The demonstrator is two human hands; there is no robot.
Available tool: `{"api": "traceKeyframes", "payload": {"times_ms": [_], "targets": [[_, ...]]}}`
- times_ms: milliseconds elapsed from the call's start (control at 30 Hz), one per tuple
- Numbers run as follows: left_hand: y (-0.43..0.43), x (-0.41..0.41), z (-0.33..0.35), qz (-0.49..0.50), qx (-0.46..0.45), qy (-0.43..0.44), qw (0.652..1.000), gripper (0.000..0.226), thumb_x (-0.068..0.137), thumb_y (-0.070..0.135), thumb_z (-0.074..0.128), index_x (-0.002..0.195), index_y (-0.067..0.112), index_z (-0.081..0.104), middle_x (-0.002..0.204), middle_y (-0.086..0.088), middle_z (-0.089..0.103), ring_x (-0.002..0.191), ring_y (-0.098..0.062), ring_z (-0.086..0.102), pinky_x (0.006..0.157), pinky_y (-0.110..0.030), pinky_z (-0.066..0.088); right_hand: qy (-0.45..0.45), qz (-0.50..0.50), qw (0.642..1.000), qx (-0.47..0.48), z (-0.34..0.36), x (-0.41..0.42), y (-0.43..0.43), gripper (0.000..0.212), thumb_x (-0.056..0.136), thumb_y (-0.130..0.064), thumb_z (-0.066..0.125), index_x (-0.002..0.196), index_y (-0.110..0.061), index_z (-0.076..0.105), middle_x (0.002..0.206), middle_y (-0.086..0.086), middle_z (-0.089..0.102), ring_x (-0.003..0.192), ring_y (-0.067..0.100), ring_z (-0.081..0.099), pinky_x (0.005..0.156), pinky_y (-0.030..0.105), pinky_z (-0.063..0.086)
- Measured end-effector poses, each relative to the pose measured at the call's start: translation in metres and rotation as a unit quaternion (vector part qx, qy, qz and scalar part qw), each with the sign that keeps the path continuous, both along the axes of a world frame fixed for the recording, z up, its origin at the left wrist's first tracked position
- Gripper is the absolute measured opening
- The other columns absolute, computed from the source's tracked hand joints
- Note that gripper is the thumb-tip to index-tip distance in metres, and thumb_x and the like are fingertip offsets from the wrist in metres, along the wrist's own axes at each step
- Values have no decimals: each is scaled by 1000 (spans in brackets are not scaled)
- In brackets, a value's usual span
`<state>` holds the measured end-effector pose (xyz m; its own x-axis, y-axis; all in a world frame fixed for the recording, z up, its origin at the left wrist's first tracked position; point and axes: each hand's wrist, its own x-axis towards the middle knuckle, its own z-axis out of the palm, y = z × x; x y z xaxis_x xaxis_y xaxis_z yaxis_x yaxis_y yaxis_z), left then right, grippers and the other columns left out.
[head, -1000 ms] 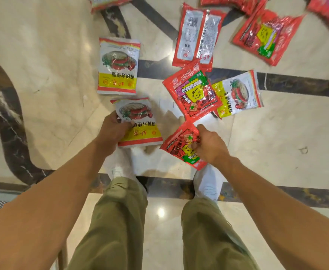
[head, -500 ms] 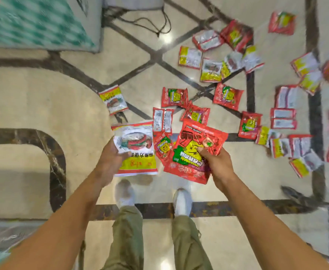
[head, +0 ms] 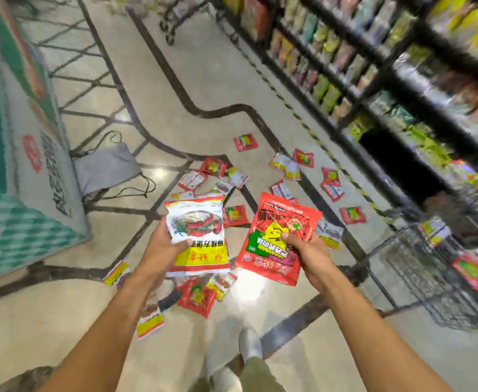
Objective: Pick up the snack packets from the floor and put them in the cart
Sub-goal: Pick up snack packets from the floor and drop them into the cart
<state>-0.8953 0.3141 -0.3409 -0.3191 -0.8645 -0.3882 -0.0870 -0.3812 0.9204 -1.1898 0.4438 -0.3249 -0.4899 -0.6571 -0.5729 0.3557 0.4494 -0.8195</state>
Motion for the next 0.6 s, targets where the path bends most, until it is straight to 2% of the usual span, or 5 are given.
{"api": "traceKeyframes", "payload": {"times_ms": [100, 200, 333, 467, 600], "targets": [[-2, -49, 45, -73, -6, 14, 997, 62, 83, -17, 70, 124, 28, 59, 116, 2, 76, 113, -26, 70, 92, -40, 59, 19, -78, 996, -33, 46, -25, 43, 26, 89, -2, 76, 112, -13, 70, 108, 13, 79, 100, 36, 75, 94, 51, 59], [6, -105, 84, -147, -20, 37, 988, 63, 84, -16, 70, 131, 23, 58, 119, -6, 76, 108, -30, 72, 90, -47, 60, 39, -142, 988, -55, 83, -50, 91, 30, 88, -5, 77, 116, -12, 68, 110, 14, 78, 99, 35, 76, 93, 52, 60], [25, -190, 123, -238, -26, 57, 969, 59, 85, -16, 69, 131, 20, 57, 115, -6, 77, 95, -24, 76, 76, -38, 64, 59, -237, 967, -77, 114, -86, 155, 34, 87, -9, 80, 119, -10, 67, 109, 15, 78, 100, 38, 76, 96, 58, 58], [61, -277, 147, -323, -60, 55, 943, 60, 83, -13, 72, 131, 18, 57, 114, -1, 77, 107, -28, 73, 90, -45, 60, 68, -334, 935, -96, 134, -124, 217, 31, 87, -8, 79, 115, -12, 67, 105, 15, 79, 96, 38, 76, 91, 55, 60], [110, -363, 157, -386, -77, 57, 918, 58, 81, -13, 75, 122, 26, 59, 105, 9, 79, 103, -24, 73, 90, -46, 60, 81, -409, 903, -105, 139, -176, 271, 38, 84, -11, 81, 118, -11, 66, 102, 12, 80, 92, 35, 77, 85, 50, 62]]}}
